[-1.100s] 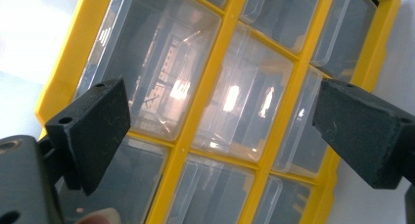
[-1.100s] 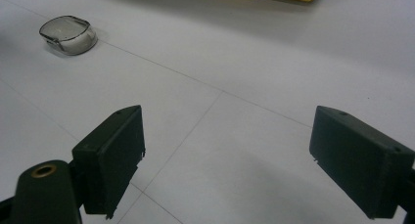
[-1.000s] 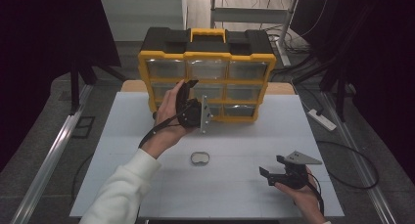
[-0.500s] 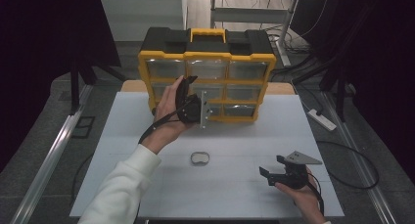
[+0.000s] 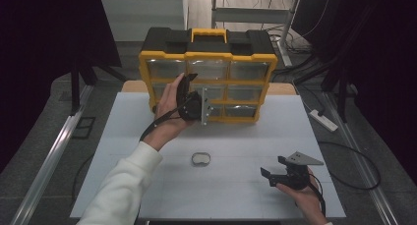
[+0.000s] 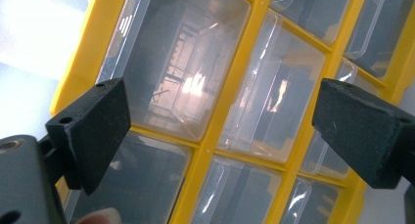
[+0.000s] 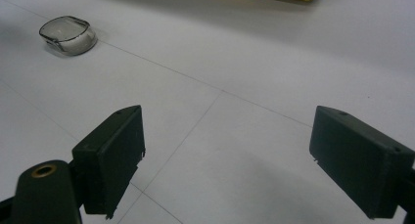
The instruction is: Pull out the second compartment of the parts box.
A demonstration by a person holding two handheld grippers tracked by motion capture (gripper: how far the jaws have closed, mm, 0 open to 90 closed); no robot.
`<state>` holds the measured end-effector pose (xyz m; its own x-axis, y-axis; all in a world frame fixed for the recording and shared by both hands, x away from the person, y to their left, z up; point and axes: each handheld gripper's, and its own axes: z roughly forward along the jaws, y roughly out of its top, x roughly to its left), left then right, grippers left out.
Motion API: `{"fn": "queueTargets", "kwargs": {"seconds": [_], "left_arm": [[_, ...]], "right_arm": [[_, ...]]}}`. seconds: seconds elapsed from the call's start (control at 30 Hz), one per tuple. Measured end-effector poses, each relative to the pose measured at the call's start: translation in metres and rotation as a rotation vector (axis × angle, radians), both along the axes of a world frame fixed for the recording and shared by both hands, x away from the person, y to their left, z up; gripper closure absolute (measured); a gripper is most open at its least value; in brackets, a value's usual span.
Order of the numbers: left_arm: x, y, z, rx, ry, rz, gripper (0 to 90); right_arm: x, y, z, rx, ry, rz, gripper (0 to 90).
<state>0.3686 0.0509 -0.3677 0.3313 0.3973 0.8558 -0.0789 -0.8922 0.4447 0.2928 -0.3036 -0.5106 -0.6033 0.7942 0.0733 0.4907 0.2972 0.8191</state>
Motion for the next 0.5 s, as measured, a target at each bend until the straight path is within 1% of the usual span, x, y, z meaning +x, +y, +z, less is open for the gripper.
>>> {"fn": "queueTargets", "kwargs": {"seconds": [0.2, 0.5], "left_arm": [[0.0025, -0.0008, 0.0008, 0.003, -0.005, 0.005, 8.4], [0.008, -0.0013, 0.0027, 0.004, -0.024, 0.017, 8.5]], "right_arm": [[-0.0001, 0.0001, 0.0, 0.0, 0.001, 0.0, 12.6], [-0.0001, -0.0001, 0.0, 0.0, 0.001, 0.0, 12.7]]}}
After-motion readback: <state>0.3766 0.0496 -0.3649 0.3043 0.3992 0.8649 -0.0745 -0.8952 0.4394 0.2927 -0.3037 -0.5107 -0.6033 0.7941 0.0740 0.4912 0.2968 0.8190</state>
